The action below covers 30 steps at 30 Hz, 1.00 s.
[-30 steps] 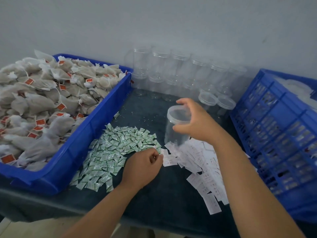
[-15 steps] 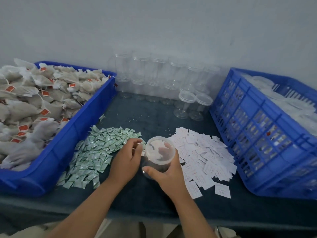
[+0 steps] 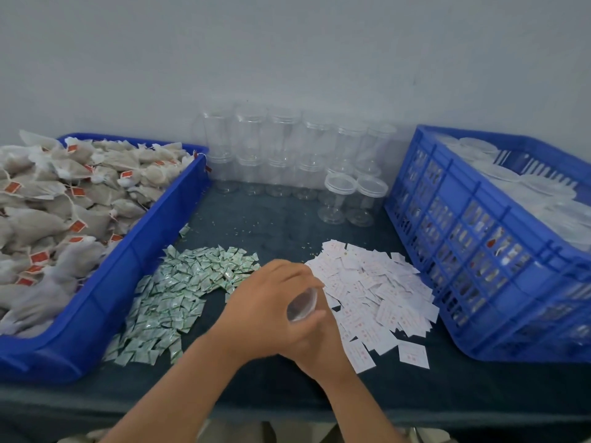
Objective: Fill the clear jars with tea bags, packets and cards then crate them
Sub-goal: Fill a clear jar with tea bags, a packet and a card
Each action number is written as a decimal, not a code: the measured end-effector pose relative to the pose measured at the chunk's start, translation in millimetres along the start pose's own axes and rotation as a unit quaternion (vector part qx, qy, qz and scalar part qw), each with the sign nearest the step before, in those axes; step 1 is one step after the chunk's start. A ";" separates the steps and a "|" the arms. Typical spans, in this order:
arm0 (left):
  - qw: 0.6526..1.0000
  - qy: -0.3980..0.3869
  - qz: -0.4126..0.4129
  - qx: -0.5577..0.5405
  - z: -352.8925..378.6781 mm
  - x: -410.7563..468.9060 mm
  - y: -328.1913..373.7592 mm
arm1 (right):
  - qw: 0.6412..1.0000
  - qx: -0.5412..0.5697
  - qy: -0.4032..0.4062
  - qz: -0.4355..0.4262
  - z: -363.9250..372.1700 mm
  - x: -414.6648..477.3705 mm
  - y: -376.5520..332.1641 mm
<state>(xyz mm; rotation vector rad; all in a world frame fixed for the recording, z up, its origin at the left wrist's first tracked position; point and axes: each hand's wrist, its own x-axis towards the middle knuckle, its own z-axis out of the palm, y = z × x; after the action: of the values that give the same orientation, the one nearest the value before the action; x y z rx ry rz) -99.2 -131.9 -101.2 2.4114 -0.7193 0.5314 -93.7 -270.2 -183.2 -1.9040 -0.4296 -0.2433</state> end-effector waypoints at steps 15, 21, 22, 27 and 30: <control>0.946 -0.164 -0.219 0.174 -36.5 4.6 37.1 | 0.998 -0.015 0.062 -0.007 -3.3 -12.5 -8.5; 0.937 -0.124 -0.298 0.133 -41.0 0.2 31.1 | 0.988 -0.110 0.092 -0.054 0.0 -10.2 -14.9; 0.935 -0.116 -0.310 0.130 -40.0 -1.8 30.3 | 0.985 -0.120 0.102 -0.073 0.9 -10.4 -15.4; 0.921 -0.119 -0.341 0.147 -38.6 -6.6 21.7 | 0.960 -0.200 0.137 -0.141 9.5 -9.5 -2.4; 0.910 -0.141 -0.364 0.140 -43.8 -4.0 13.7 | 0.948 -0.227 0.139 -0.173 11.1 -8.4 3.9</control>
<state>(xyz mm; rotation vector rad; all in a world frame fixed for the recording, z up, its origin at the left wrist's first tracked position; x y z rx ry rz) -119.5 -113.1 -64.3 2.8037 0.2043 -0.0313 -100.2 -262.6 -193.7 -2.1860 -0.5486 -0.8988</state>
